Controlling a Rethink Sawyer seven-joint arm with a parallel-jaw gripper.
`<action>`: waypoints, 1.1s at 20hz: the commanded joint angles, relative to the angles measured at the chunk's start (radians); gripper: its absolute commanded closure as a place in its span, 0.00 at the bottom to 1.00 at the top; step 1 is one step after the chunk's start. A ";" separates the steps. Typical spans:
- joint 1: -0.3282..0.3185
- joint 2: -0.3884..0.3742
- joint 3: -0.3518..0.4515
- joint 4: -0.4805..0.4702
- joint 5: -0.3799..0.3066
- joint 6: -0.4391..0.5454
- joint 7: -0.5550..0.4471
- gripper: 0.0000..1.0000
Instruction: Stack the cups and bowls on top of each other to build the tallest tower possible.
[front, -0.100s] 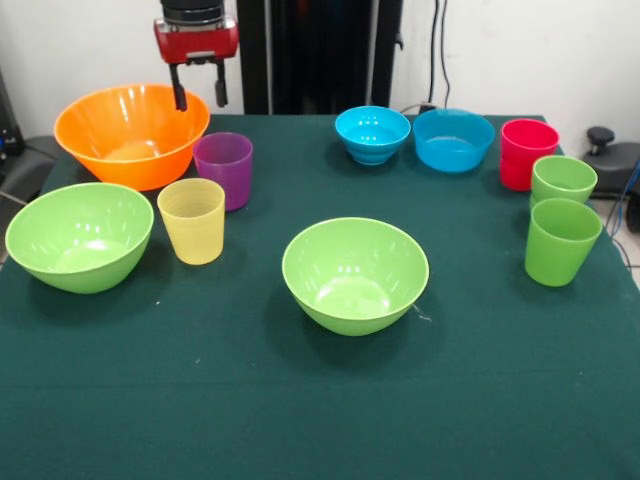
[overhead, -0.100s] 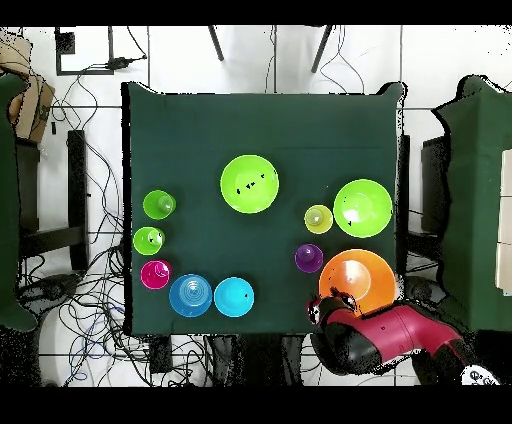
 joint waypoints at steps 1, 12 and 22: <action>0.037 0.102 0.012 -0.095 -0.070 -0.003 -0.092 0.00; 0.073 0.182 -0.042 -0.166 -0.175 -0.067 -0.042 0.00; 0.112 0.143 -0.094 -0.141 -0.214 -0.123 0.035 1.00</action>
